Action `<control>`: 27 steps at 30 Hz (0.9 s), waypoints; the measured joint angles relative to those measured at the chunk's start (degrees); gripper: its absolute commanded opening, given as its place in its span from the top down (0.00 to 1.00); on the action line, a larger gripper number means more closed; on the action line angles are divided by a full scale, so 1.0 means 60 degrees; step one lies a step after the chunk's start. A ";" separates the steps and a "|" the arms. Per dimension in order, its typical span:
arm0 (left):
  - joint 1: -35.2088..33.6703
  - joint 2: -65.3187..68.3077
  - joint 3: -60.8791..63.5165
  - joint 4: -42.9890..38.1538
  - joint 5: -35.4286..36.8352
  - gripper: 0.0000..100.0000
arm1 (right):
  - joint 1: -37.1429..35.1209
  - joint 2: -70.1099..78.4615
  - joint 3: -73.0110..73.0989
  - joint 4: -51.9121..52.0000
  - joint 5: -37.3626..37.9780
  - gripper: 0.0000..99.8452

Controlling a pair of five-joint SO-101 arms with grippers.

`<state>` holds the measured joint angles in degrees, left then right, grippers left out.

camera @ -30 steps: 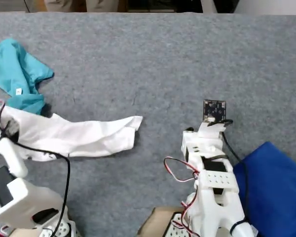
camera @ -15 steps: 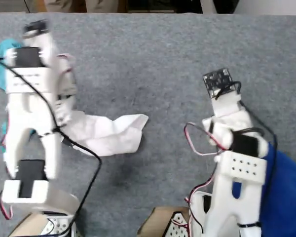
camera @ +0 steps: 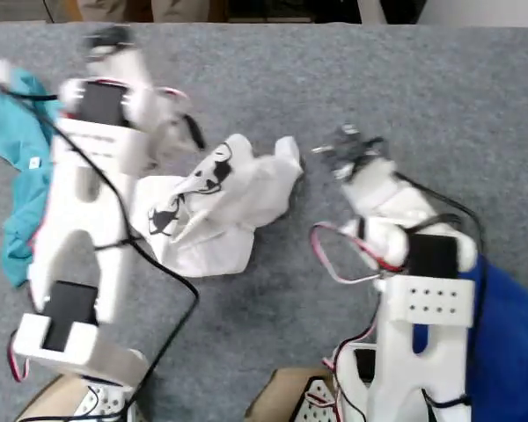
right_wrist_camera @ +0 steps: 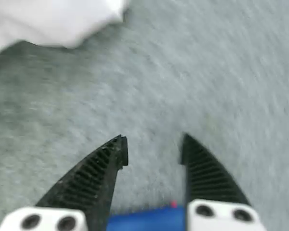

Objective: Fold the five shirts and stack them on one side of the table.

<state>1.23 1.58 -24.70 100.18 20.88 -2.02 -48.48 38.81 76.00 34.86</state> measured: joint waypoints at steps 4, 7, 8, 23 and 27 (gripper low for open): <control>-0.2432 0.0000 0.0337 0.0000 -0.0308 0.69 | -0.1788 0.0396 0.0000 -0.0117 -0.0352 0.73; -0.3956 0.0000 0.1055 0.0000 -0.0806 0.69 | -0.2784 0.1451 -0.0132 -0.0733 -0.1026 0.73; -0.4264 0.0000 0.1363 0.0000 -0.0938 0.69 | -0.2989 0.1963 -0.0293 -0.0938 -0.1289 0.73; -0.2271 0.0000 0.5319 -0.2681 -0.0952 0.69 | -0.4278 1.1839 -0.7971 -0.0044 -0.2374 0.92; -0.1568 0.0322 0.5758 -0.4161 0.0103 0.75 | -0.3971 1.3348 -0.9641 0.0659 -0.2227 0.94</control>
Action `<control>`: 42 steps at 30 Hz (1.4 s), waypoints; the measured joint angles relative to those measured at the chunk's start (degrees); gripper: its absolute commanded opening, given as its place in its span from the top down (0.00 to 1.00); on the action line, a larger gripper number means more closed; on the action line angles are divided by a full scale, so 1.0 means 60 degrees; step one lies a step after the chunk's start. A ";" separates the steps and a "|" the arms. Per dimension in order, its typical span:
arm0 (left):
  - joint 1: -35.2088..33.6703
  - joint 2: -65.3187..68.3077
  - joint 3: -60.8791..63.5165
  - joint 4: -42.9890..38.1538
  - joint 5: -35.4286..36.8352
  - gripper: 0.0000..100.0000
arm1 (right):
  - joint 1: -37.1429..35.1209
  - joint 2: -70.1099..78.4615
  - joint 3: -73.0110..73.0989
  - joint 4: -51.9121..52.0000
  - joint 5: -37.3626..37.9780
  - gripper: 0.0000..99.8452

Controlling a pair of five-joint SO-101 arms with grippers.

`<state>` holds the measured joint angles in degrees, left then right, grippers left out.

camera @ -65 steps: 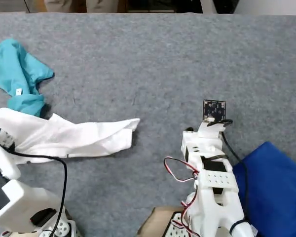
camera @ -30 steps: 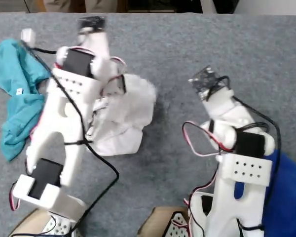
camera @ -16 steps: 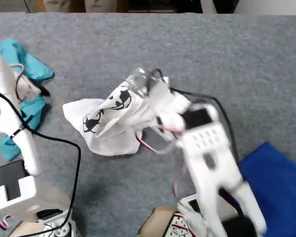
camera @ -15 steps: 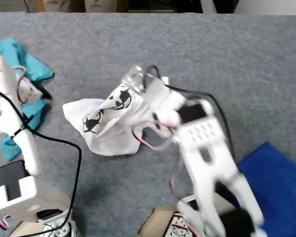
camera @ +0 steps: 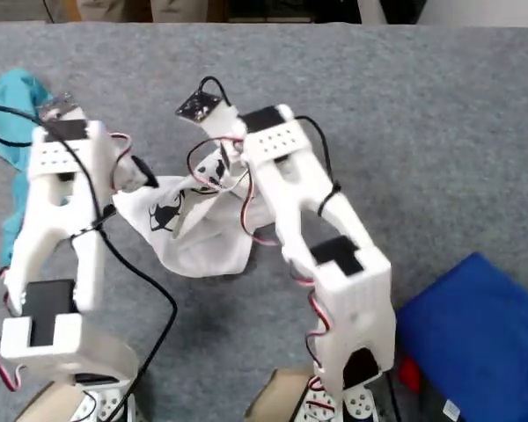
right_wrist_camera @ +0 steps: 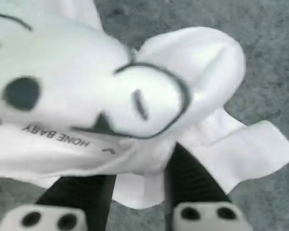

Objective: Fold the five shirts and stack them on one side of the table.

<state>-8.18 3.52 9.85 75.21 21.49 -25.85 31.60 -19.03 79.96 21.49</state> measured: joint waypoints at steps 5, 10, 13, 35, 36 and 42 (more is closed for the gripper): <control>0.0396 0.1011 0.0689 -0.2872 0.1407 0.99 | 0.0366 0.0381 -0.1451 0.1260 0.0176 0.94; 0.0498 0.2139 0.0762 -0.3971 0.1582 0.98 | 0.0952 0.0381 -0.2608 0.2168 0.0176 0.93; 0.0425 0.2374 0.0630 -0.3795 0.1582 0.98 | 0.1304 0.0381 -0.3370 0.2681 0.0293 0.93; -0.3018 0.2418 -0.3502 0.2154 -0.0484 0.98 | -0.0190 -0.1304 -0.0615 0.3399 -0.1949 0.88; -0.3150 0.2418 -0.3502 0.2168 -0.0484 0.98 | -0.0557 -0.1319 -0.0440 0.3282 -0.2125 0.88; -0.3722 0.2418 -0.3502 0.2168 -0.0484 0.98 | -0.2139 -0.1245 -0.0352 0.2520 -0.3707 0.84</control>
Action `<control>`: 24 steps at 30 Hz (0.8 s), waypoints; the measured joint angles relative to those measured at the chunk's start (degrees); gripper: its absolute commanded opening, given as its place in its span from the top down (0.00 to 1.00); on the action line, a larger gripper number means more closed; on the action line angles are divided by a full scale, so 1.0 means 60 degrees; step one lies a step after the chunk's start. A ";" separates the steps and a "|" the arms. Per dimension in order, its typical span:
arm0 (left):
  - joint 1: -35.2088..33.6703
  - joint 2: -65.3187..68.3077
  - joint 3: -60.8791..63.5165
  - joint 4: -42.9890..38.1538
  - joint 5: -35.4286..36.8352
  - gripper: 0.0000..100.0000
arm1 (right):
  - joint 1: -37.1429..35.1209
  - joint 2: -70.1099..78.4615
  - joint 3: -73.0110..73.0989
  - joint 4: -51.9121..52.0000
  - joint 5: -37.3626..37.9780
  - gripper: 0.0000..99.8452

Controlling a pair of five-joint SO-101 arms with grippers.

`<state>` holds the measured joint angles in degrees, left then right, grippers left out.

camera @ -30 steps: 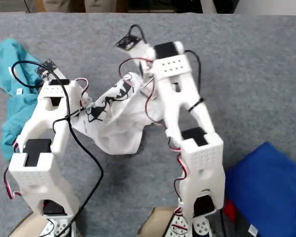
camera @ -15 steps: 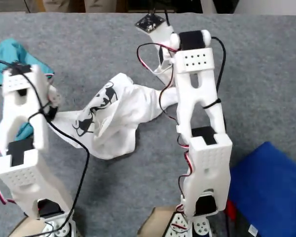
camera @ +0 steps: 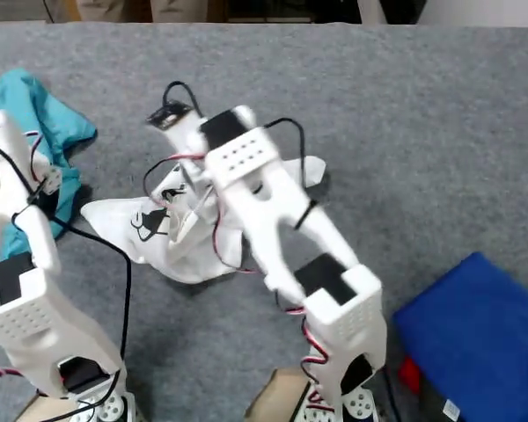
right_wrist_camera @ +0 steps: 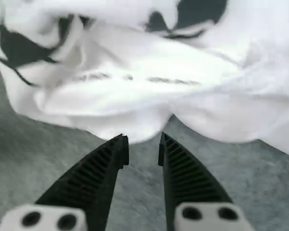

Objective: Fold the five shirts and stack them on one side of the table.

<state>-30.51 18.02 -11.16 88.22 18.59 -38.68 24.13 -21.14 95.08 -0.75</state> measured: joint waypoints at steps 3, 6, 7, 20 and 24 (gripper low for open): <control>-0.0176 0.0000 0.0000 0.0000 0.0000 0.98 | -0.0059 0.0615 -0.0498 -0.0059 -0.1304 0.73; -0.0220 0.0000 0.0000 0.0000 0.0000 0.98 | -0.0088 0.1524 -0.1480 0.0249 -0.2579 0.66; -0.0220 0.0000 0.0000 0.0000 0.0000 0.98 | -0.0103 0.1861 -0.1846 0.0381 -0.2974 0.66; -0.0220 0.0103 0.0000 0.0000 0.0000 0.98 | 0.0366 0.6491 -0.7121 0.1026 -0.4161 0.94; -0.0161 0.0103 0.0000 0.0000 0.0015 0.98 | 0.0952 0.6491 -0.7238 0.1026 -0.3385 0.95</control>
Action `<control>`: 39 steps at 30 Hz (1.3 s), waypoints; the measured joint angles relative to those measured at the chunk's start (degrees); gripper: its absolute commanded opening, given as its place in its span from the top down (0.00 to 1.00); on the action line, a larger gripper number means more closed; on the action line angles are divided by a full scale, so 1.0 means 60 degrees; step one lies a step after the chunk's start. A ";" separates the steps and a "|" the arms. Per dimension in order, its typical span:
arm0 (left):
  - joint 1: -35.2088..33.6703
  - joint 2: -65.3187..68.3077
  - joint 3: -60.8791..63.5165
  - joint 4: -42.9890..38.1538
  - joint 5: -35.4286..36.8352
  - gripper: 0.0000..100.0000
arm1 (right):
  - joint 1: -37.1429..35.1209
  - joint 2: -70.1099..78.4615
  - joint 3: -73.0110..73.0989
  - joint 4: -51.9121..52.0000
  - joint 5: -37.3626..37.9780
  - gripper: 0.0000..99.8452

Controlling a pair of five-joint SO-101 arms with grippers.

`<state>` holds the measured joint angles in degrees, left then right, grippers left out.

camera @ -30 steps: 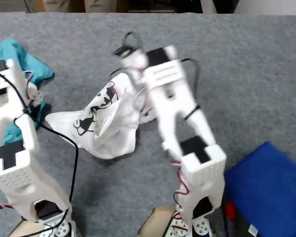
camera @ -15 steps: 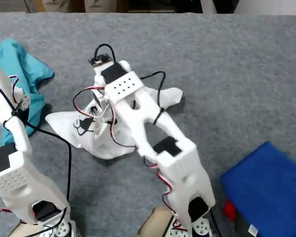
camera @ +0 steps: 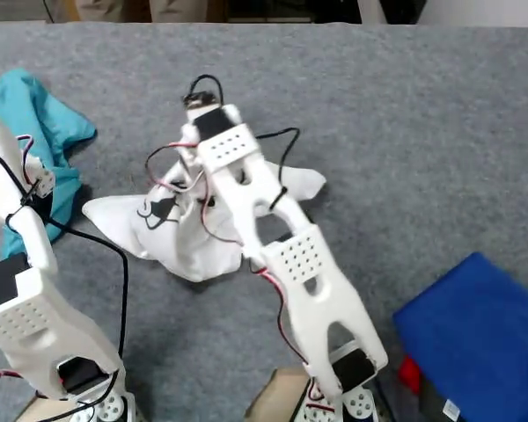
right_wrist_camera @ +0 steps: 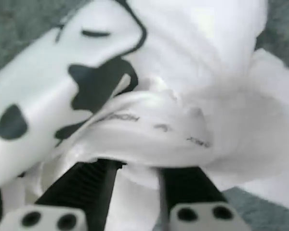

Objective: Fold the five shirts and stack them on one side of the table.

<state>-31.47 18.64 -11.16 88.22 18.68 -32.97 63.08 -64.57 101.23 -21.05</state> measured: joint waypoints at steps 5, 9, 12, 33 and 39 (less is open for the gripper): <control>0.0381 0.0000 0.0410 -0.0352 -0.0015 0.98 | 0.0484 -0.0894 0.1275 0.0000 0.0762 0.95; 0.0879 0.0000 0.0542 -0.0630 -0.0015 0.98 | 0.0938 -0.2447 0.3179 0.0000 0.1670 0.95; 0.1465 0.0000 0.0542 -0.0659 0.0000 0.98 | 0.1451 -0.3634 0.4513 0.0000 0.2667 0.95; 0.7267 0.1158 -0.0234 -0.2886 -0.0015 0.98 | 0.4601 -0.4571 0.8249 -0.3766 0.7956 0.94; 0.7414 0.2300 -0.0073 -0.3634 -0.0015 0.98 | 0.4674 -0.4425 0.8249 -0.4586 0.7766 0.94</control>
<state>13.01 32.44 -11.60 66.42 18.59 -4.92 36.53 -15.08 73.71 25.54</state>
